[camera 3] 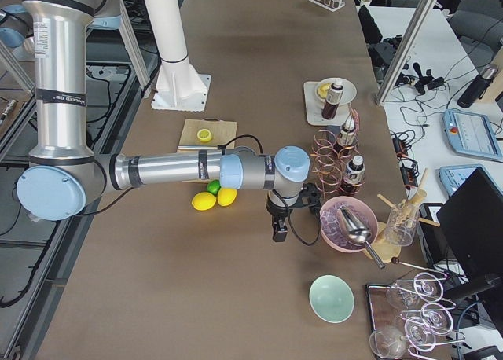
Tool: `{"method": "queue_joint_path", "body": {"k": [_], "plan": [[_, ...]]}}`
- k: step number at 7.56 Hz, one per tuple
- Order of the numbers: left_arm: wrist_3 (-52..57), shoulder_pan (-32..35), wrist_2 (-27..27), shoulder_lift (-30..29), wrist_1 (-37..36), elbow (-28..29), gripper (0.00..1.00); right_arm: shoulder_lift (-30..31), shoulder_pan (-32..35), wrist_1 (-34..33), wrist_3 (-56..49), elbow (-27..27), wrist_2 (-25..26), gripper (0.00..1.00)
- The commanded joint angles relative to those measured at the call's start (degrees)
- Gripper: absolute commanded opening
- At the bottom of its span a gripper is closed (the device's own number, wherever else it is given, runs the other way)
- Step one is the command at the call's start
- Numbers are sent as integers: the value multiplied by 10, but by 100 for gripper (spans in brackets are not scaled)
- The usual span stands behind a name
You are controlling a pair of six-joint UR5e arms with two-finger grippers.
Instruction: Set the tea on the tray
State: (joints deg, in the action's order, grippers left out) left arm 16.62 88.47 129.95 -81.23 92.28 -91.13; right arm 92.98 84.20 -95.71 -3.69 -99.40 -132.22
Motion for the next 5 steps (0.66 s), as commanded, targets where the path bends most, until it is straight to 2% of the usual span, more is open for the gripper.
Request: {"method": "queue_joint_path", "body": {"k": [1, 5], "plan": [[0, 0, 0, 2, 1, 1, 99, -3, 0, 0, 0, 0, 0, 100], [0, 0, -1, 0, -3, 2, 99, 0, 0, -1, 0, 0, -1, 100]]}}
